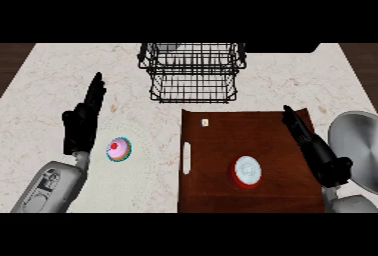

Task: Pick the can from the tray and place it in the tiered basket

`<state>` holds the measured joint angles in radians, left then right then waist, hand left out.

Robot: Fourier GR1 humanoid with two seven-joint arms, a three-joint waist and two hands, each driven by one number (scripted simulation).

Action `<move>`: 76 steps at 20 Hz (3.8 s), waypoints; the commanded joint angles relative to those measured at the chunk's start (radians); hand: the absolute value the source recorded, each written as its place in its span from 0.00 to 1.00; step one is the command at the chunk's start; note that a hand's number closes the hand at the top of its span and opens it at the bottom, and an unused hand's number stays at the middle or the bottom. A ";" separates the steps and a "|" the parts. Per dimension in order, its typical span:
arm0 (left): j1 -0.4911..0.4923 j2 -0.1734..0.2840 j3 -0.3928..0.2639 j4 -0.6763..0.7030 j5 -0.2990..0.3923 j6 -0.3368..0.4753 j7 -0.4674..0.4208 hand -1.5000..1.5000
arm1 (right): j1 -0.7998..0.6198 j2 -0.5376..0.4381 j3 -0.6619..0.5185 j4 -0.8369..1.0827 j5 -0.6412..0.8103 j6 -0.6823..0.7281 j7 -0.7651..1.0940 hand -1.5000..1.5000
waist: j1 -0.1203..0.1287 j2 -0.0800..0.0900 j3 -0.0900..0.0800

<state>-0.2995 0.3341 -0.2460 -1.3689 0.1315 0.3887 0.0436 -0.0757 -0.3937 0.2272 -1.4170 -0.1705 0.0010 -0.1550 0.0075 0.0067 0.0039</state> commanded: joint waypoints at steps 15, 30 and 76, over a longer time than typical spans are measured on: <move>0.364 -0.040 -0.008 -0.028 0.051 -0.025 -0.038 0.50 | 0.351 0.215 -0.240 -0.597 0.109 -0.620 0.070 0.00 | -0.032 -0.015 -0.005; 0.335 -0.065 -0.009 0.018 0.033 -0.036 -0.060 0.50 | 0.549 -0.291 0.038 -0.953 0.605 -0.303 0.906 0.00 | -0.012 -0.002 -0.015; 0.378 -0.102 0.004 0.008 -0.019 -0.059 -0.068 0.50 | -0.078 0.392 0.298 -0.360 1.124 0.331 1.565 0.00 | -0.004 -0.007 -0.005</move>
<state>0.0712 0.2346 -0.2501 -1.3908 0.1069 0.3484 -0.0046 -0.1255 -0.0288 0.5138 -1.7867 0.9572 0.2283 1.1895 0.0052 -0.0008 -0.0006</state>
